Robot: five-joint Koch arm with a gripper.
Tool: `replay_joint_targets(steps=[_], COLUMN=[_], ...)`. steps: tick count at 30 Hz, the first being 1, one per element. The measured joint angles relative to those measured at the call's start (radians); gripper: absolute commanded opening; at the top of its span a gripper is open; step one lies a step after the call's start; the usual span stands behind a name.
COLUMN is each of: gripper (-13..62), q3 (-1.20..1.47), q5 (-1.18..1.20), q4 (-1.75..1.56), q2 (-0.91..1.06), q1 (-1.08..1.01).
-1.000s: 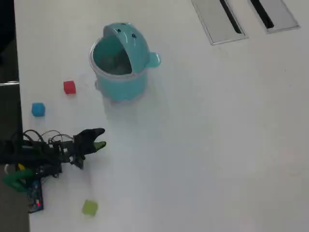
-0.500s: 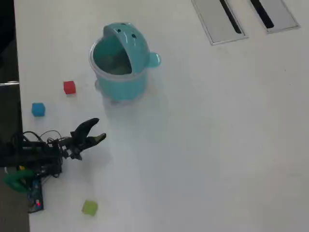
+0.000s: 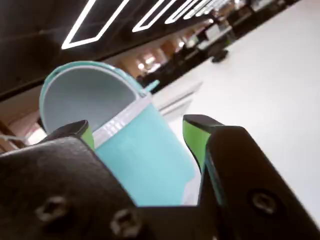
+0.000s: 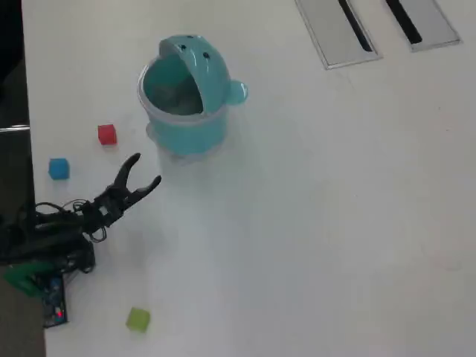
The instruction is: Grasp RGB lego blocks and put them in the bin one by one.
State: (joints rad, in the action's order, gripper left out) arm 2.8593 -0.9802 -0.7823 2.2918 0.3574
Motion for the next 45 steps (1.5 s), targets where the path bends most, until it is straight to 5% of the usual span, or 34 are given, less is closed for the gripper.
replay_joint_targets(steps=[10, 20, 24, 45], gripper=[32.0, 32.3, 32.3, 32.3], q3=[-0.221, -0.497, -0.589, -0.598], q5=[-0.118, -0.133, -0.344, -0.756], q4=[0.066, 0.583, 0.842, 1.243], q2=[0.0, 0.0, 0.0, 0.0], q1=[0.172, 0.368, 0.512, 0.893])
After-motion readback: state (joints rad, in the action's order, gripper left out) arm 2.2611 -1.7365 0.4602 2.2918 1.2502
